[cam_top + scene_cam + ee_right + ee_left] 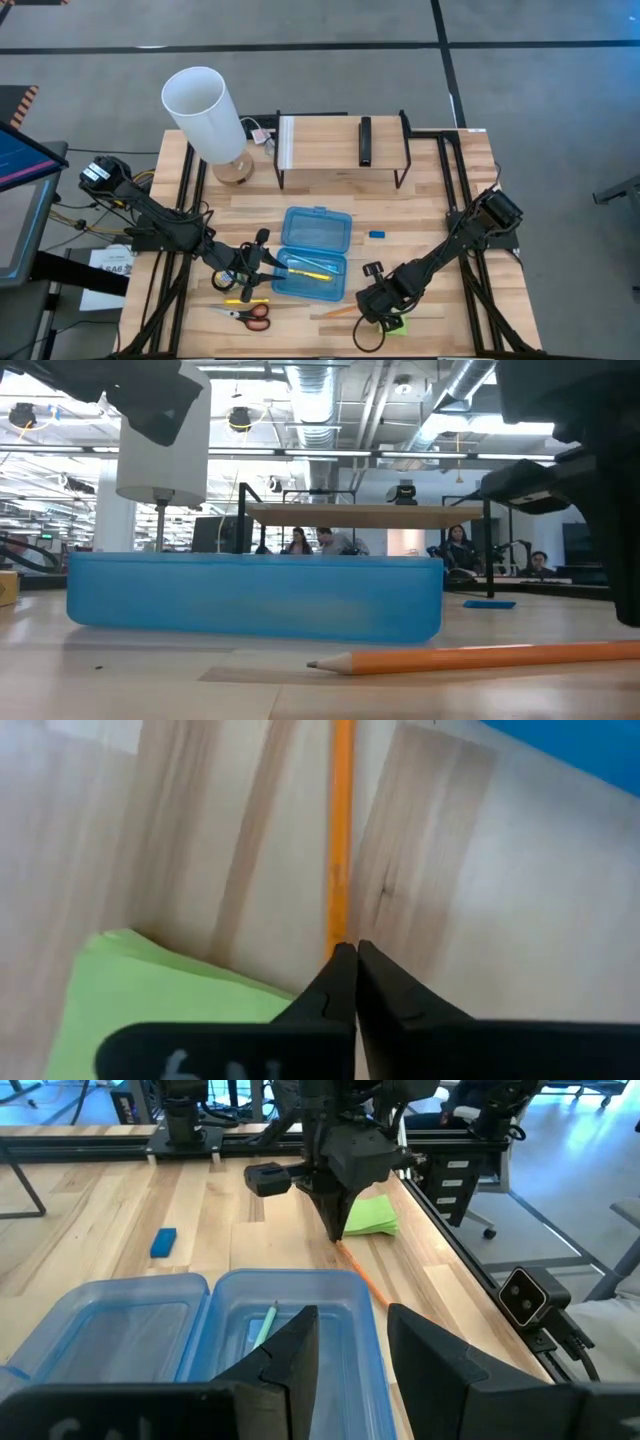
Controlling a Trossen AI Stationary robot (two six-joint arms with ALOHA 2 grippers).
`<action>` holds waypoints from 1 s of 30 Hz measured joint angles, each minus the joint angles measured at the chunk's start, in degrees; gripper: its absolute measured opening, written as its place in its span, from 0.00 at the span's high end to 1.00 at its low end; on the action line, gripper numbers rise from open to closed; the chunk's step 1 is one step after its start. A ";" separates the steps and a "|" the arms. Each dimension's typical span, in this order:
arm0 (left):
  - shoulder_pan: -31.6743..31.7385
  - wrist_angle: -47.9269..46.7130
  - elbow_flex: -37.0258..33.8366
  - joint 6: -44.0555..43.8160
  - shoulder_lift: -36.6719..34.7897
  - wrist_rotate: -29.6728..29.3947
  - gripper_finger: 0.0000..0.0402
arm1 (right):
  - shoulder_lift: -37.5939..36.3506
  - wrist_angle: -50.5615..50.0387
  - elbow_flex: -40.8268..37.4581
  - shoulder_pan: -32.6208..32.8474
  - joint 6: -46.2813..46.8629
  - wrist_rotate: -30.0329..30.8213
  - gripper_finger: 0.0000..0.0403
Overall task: Pack school essentials
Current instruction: Put the orange pencil into the blue supply box
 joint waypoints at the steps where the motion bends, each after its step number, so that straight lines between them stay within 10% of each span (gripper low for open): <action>1: -0.02 0.02 0.00 0.00 0.00 0.00 0.73 | 0.00 0.01 0.43 0.20 0.07 0.00 0.90; 17: 0.00 -0.11 0.00 -0.46 0.00 0.00 0.73 | 5.01 4.60 4.31 1.51 0.06 1.81 0.55; 30: 0.00 -0.48 0.00 -0.50 0.00 0.00 0.73 | 8.83 -0.33 4.72 1.22 1.68 3.80 0.73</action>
